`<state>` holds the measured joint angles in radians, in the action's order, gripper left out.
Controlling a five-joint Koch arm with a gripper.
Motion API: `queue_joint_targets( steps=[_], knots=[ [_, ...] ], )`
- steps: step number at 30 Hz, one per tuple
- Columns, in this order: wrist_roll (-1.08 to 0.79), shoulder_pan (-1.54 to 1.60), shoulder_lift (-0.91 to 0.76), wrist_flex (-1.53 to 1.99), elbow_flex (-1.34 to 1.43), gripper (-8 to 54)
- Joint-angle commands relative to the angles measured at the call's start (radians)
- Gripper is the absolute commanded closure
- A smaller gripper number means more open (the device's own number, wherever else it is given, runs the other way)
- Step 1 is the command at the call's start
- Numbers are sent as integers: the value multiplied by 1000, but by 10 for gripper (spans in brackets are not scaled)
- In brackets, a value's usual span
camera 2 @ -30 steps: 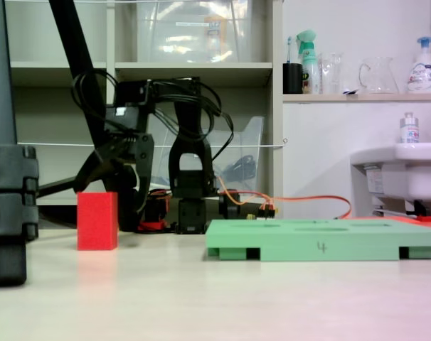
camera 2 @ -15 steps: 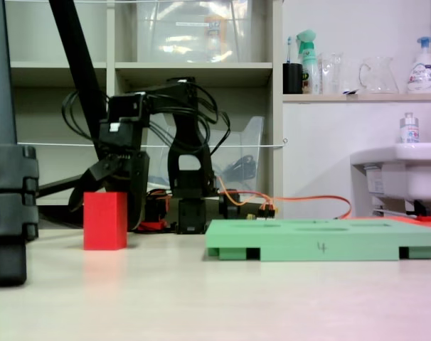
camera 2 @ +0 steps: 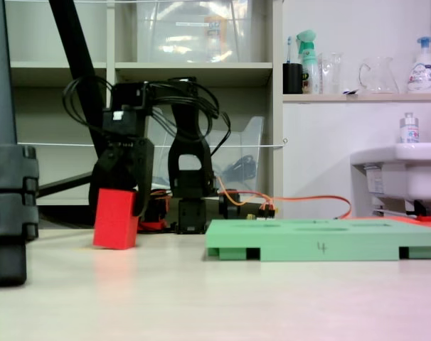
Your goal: Put the square block into the corresponding hole
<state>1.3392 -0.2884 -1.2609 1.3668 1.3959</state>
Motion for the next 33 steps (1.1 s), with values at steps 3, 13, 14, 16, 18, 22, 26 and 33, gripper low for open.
queue_joint_targets(
  steps=[3, 13, 14, 16, 18, 22, 26, 33],
  knots=[
    [21, 25, -20, 155, -26, 192],
    [21, 41, -51, 204, -37, 293],
    [21, 43, -55, 207, -40, 293],
    [21, 48, -67, 213, -46, 294],
    [23, 64, -86, 253, -83, 294],
    [35, 104, -126, 379, -225, 296],
    [152, 209, -184, 423, -307, 333],
    [548, 588, -164, 423, -483, 342]
  ],
)
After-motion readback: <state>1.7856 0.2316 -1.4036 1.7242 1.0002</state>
